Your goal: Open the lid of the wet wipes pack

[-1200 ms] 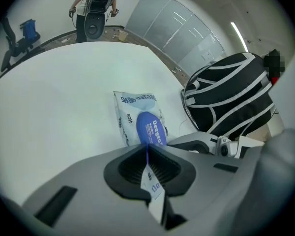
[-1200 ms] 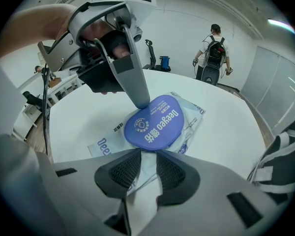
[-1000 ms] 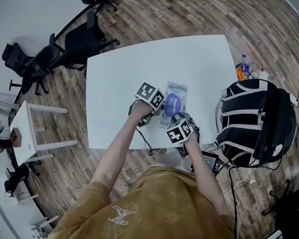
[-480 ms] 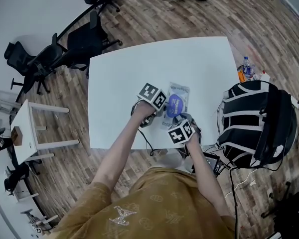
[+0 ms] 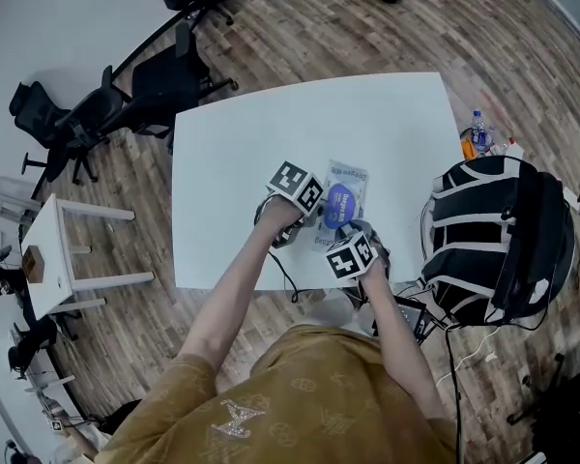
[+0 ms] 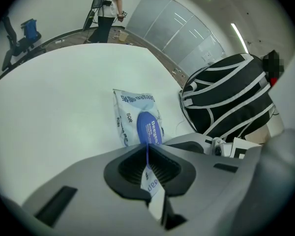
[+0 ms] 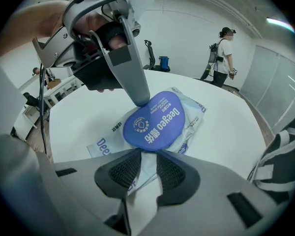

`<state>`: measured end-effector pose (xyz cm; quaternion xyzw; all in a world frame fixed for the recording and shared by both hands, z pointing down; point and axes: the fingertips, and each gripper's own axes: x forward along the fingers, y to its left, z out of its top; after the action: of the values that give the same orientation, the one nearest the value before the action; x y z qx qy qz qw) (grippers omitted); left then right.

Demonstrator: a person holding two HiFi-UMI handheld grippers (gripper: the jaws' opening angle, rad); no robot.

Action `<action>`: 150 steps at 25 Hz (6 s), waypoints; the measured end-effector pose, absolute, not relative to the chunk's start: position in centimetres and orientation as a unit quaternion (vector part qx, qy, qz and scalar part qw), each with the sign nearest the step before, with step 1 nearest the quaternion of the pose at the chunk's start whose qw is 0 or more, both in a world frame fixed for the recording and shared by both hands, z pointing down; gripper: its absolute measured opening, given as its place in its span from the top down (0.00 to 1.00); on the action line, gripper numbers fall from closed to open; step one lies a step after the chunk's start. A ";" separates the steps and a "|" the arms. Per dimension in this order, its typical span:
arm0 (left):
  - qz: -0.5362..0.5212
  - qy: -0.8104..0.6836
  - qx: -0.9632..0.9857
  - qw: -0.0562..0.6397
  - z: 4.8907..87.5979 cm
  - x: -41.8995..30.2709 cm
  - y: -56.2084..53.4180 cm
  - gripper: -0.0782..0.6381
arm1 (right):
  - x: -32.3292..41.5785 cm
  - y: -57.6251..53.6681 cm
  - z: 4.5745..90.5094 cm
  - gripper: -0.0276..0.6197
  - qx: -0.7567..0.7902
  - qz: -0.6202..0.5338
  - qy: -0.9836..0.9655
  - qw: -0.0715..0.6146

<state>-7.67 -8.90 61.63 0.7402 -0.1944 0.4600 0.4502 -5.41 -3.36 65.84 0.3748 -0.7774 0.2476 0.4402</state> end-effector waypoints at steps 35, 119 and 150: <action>0.430 -0.179 0.761 0.452 59.9 -5.8 -8.8 0.87 | -5.1 -3.6 65.6 0.82 0.367 0.267 -0.786 0.420; 0.270 -0.196 0.842 0.425 55.3 -3.3 -9.2 0.88 | -0.1 -4.8 57.6 0.82 0.396 0.242 -0.806 0.367; 0.281 -0.263 0.830 0.403 60.6 -6.8 -6.1 0.88 | 5.0 -7.1 61.2 0.82 0.455 0.254 -0.762 0.384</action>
<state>-6.77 -6.08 60.56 0.8304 -0.2632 0.2807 0.4029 5.02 -7.12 61.24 0.4552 -0.7622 0.2535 0.3841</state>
